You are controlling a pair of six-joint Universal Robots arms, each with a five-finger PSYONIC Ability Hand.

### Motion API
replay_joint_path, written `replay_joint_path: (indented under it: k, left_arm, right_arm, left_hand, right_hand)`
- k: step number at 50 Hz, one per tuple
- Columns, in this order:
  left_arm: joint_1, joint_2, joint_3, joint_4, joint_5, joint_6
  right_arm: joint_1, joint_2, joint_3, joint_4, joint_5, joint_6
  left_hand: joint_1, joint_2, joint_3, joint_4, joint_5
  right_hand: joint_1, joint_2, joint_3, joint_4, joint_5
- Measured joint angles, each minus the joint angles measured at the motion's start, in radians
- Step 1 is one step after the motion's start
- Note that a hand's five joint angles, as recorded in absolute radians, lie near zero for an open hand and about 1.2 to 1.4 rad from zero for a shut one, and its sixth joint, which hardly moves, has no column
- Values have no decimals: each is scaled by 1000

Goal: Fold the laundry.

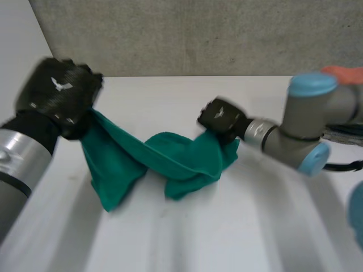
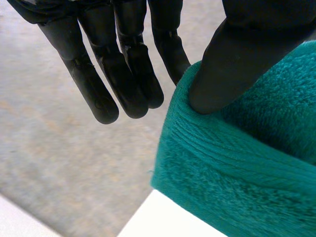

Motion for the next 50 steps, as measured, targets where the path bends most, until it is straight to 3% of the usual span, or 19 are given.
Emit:
replay_joint_path:
  k: [7, 14, 23, 31, 36, 40, 44, 46, 50]
  left_arm:
    - [116, 45, 33, 43, 5, 2]
    - [181, 68, 35, 83, 9, -1]
    - [214, 37, -25, 54, 12, -4]
    - [218, -72, -43, -10, 21, 0]
    - [215, -305, 69, 0, 54, 30]
    - [211, -484, 241, 29, 69, 78]
    - [201, -654, 523, 111, 75, 137]
    - [199, -685, 609, 164, 76, 144]
    - [196, -713, 780, 414, 74, 110]
  right_arm:
    - [-111, -326, 145, 5, 103, 44]
    - [-228, -639, 324, 86, 127, 54]
    - [-296, -760, 413, 316, 125, 33]
    - [-297, -753, 491, 405, 135, -95]
    - [-277, -622, 438, 387, 186, -150]
    - [-225, -458, 278, 311, 288, -118]
    - [-141, -283, 2, 64, 438, -28]
    - [-124, -257, -58, -49, 469, 4]
    - [-102, -244, -130, -432, 524, 109]
  left_hand:
    - [0, 0, 0, 3, 0]
    - [0, 0, 0, 3, 0]
    - [0, 0, 0, 3, 0]
    - [0, 0, 0, 3, 0]
    - [0, 1, 2, 4, 0]
    - [0, 2, 3, 4, 0]
    - [0, 2, 3, 4, 0]
    - [0, 2, 3, 4, 0]
    - [0, 2, 3, 4, 0]
  right_hand:
    - [0, 0, 1, 3, 8]
    - [0, 0, 3, 4, 9]
    - [0, 1, 3, 4, 10]
    - [-1, 1, 3, 4, 10]
    - [-1, 1, 3, 4, 10]
    - [-1, 11, 6, 4, 10]
    - [-1, 11, 7, 4, 10]
    - [-1, 11, 7, 4, 10]
    - [-1, 11, 7, 4, 10]
